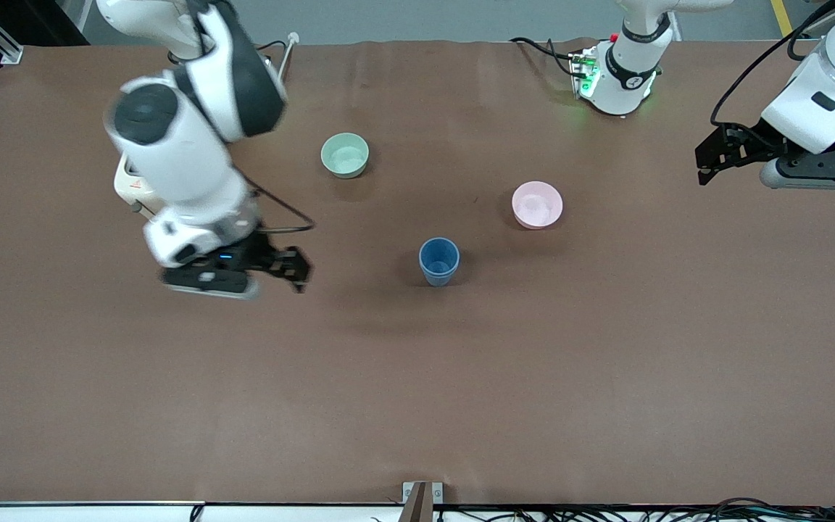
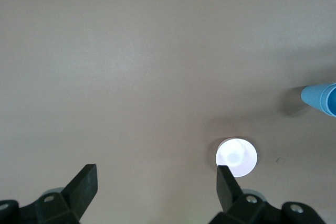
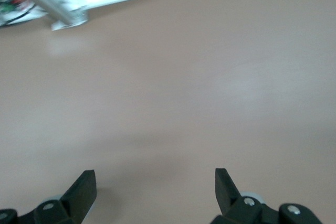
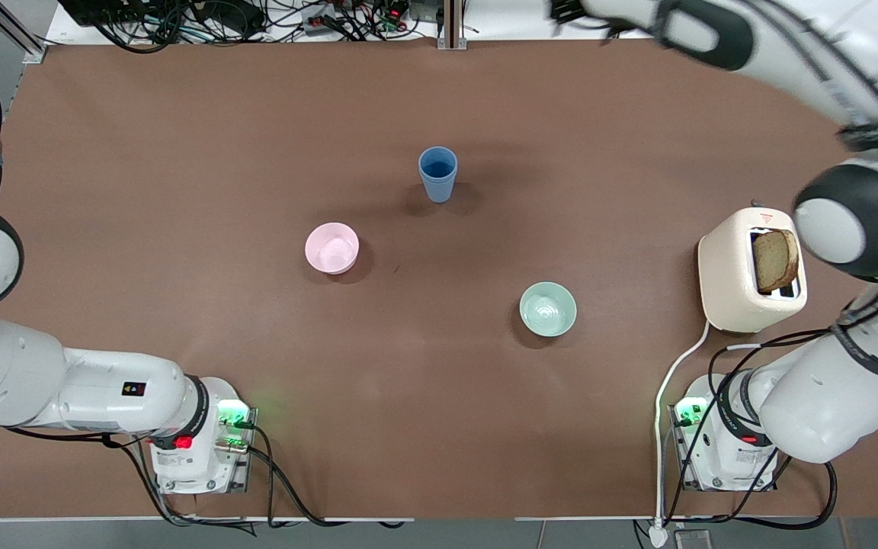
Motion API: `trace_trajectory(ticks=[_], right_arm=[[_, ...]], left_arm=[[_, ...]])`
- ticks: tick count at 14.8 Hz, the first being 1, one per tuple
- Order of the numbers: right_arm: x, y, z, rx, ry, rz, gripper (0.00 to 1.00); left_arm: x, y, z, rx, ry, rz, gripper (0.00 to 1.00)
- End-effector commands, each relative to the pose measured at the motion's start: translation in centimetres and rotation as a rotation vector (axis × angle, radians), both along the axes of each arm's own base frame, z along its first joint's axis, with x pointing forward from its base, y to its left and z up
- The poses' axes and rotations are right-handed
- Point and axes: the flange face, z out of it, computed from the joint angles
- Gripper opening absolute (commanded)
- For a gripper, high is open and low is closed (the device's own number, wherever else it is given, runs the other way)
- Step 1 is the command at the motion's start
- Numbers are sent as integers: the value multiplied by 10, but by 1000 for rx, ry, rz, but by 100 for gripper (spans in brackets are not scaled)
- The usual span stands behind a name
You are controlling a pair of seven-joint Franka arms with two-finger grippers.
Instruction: Stack blue cups with both arms
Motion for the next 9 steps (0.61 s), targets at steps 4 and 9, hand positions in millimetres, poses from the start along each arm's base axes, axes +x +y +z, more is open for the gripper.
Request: trace_trajectory(ticks=[4,9], right_arm=[[-54,-175,29,-22,19,-4,100],[-81,-295,67,-45,116,27,100]], left_arm=[[-3,0,5,-14,-4,-12,100],[-4,-1,6,-15,-3,-22,100]])
